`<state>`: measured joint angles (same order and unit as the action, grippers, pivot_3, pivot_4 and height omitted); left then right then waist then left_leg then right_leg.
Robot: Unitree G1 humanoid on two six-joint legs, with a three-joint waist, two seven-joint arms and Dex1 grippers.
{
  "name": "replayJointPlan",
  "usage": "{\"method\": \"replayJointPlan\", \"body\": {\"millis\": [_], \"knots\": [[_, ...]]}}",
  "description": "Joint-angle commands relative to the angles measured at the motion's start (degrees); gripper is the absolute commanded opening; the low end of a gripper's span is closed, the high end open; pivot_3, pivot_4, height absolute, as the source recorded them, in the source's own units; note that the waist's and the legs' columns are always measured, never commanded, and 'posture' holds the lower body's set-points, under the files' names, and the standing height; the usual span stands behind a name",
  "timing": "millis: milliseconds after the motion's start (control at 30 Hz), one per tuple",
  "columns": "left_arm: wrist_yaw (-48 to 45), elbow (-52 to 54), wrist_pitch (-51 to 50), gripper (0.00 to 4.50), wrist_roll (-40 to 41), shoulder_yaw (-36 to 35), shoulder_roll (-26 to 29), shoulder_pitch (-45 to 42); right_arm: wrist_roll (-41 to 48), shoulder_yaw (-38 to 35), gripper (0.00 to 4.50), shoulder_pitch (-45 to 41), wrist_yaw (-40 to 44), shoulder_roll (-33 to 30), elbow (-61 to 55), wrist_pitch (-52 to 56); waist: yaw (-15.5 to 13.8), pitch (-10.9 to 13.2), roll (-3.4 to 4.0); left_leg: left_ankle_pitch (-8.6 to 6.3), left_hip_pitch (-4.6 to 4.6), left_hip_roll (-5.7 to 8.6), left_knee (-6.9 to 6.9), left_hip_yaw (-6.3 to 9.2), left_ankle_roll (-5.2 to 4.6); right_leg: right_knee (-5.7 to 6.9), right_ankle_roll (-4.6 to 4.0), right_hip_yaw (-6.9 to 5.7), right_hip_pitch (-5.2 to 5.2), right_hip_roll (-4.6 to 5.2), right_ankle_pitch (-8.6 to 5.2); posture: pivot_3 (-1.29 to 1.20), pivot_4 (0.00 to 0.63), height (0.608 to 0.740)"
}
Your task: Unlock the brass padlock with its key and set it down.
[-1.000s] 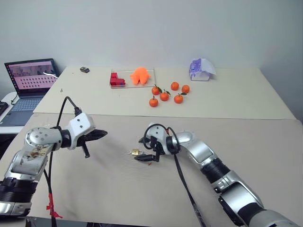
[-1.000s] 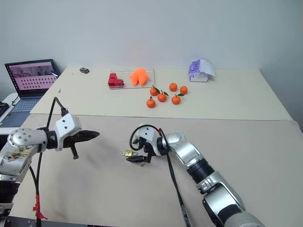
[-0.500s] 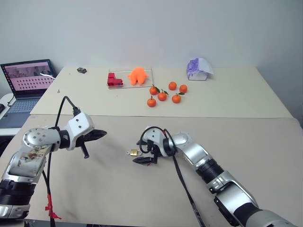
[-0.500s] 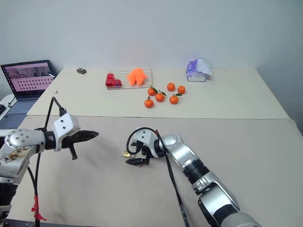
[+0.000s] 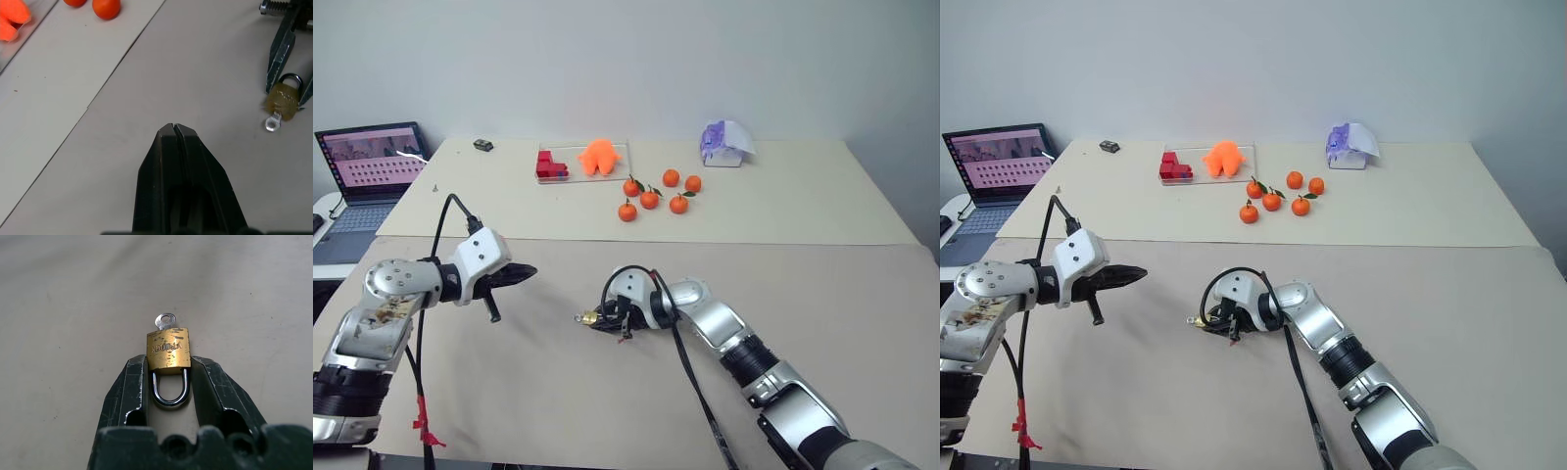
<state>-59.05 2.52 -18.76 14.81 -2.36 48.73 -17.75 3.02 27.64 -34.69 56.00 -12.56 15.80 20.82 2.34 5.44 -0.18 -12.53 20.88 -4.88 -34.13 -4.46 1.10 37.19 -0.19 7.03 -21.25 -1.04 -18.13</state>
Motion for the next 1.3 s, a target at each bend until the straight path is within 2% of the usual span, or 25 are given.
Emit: {"method": "replayJointPlan", "body": {"millis": [33,233,367,433,533,667,767,933,1033,1300], "knots": [[0.13,0.14,-2.98,0.00,3.16,-1.43,-1.47,-2.10,1.39,-3.56,0.86,-0.39,-0.09,-2.18,-6.59,2.10,-0.04,0.00,0.00,0.00,0.07,0.01,-0.05,0.05,0.00,0.01,0.00,-0.02,-0.01,0.00,0.00,0.00,0.150,0.697],[0.92,-1.82,-7.49,0.00,5.03,0.27,-5.76,-6.48,3.44,-6.44,0.86,0.61,3.36,-11.51,-22.12,8.97,-0.47,0.00,0.01,0.00,0.27,0.08,-0.12,0.31,0.00,-0.02,0.00,-0.11,-0.05,0.02,0.00,0.00,0.150,0.697],[3.09,-1.96,-14.69,0.00,8.99,0.78,-11.65,-10.73,1.85,-7.35,0.86,2.56,4.46,-19.16,-28.39,8.57,-1.23,-0.02,0.02,0.00,0.25,0.11,-0.14,0.41,0.00,-0.06,0.01,-0.15,0.02,-0.03,-0.01,0.00,0.150,0.697],[3.72,-1.94,-21.41,0.00,12.96,0.89,-15.01,-12.53,2.78,-8.60,0.86,3.57,4.71,-21.71,-31.00,9.52,-1.45,-0.02,0.03,0.00,0.26,0.13,-0.15,0.43,-0.01,-0.06,0.02,-0.13,0.03,-0.04,-0.01,0.00,0.150,0.697],[4.46,-4.52,-29.05,0.00,18.20,0.39,-20.38,-15.80,5.44,-10.98,0.86,4.84,4.51,-23.66,-34.75,12.61,-1.44,-0.02,0.02,0.00,0.31,0.15,-0.17,0.46,-0.01,-0.07,0.02,-0.11,0.04,-0.07,-0.01,0.00,0.150,0.697],[6.24,-9.36,-37.03,0.00,22.02,-0.58,-24.81,-20.28,5.46,-12.31,0.86,6.41,3.45,-25.80,-37.45,13.38,-1.28,-0.01,0.02,0.01,0.39,0.15,-0.19,0.60,-0.02,-0.08,0.02,-0.06,0.12,-0.22,-0.01,0.00,0.150,0.697],[8.45,-13.51,-48.17,0.00,28.35,-4.62,-27.72,-23.00,7.47,-14.21,0.86,7.51,2.68,-26.21,-39.02,15.45,-1.22,-0.03,0.04,0.05,0.35,0.12,-0.17,0.68,-0.08,-0.08,0.04,0.01,0.14,-0.33,-0.02,0.00,0.150,0.697],[8.96,-14.78,-55.73,0.00,30.77,-4.18,-27.76,-22.23,8.96,-16.80,0.86,8.62,1.35,-27.82,-40.33,16.91,-1.05,-0.03,0.06,0.08,0.29,0.09,-0.16,0.75,-0.09,-0.08,0.04,0.01,0.13,-0.41,-0.02,0.00,0.150,0.697],[9.62,-16.56,-59.31,0.00,33.40,-7.13,-28.89,-23.08,10.10,-19.51,0.86,8.20,1.04,-29.48,-40.51,17.81,-1.25,-0.03,0.06,0.11,0.28,0.11,-0.18,0.77,-0.04,-0.08,0.04,0.02,0.13,-0.40,-0.02,0.00,0.150,0.697],[8.62,-15.07,-58.61,0.00,33.51,-5.27,-28.58,-23.79,11.65,-20.82,0.86,8.13,0.51,-31.10,-40.54,17.99,-1.30,-0.01,0.03,0.13,0.28,0.11,-0.14,0.78,-0.01,-0.12,0.04,0.02,0.14,-0.40,-0.02,0.00,0.150,0.697]]}}
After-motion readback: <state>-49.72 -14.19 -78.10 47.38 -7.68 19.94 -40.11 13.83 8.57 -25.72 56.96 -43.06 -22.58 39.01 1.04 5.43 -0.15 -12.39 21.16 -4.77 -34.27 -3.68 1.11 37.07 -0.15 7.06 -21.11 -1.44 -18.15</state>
